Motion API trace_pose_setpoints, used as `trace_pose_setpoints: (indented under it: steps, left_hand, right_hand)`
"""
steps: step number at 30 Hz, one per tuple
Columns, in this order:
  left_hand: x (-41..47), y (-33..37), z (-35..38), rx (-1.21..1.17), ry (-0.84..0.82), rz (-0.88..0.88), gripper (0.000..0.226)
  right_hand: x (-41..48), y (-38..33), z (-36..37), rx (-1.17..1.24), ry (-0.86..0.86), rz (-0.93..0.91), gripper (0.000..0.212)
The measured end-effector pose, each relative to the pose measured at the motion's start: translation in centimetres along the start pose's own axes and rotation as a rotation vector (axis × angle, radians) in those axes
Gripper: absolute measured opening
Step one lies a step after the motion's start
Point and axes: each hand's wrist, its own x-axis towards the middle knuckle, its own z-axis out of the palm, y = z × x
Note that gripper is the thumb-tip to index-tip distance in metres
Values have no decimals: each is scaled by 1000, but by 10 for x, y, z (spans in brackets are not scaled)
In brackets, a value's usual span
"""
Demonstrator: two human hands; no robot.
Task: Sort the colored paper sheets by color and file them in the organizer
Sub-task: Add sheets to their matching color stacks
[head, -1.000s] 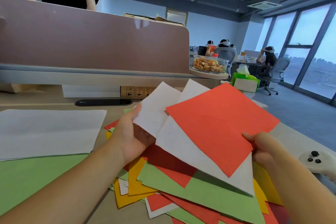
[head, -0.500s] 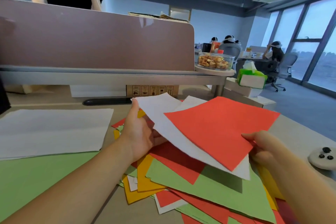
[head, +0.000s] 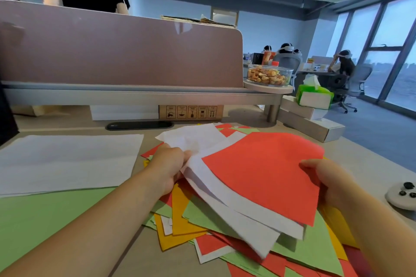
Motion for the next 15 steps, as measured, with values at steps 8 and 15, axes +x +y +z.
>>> trace_pose_setpoints:
  steps: [8, 15]
  left_hand:
    - [-5, 11, -14, 96, -46, -12, 21]
    - [-7, 8, -12, 90, -139, 42, 20]
  right_hand:
    - [6, -8, -15, -77, 31, 31, 25]
    - [-12, -1, 6, -300, -30, -152, 5]
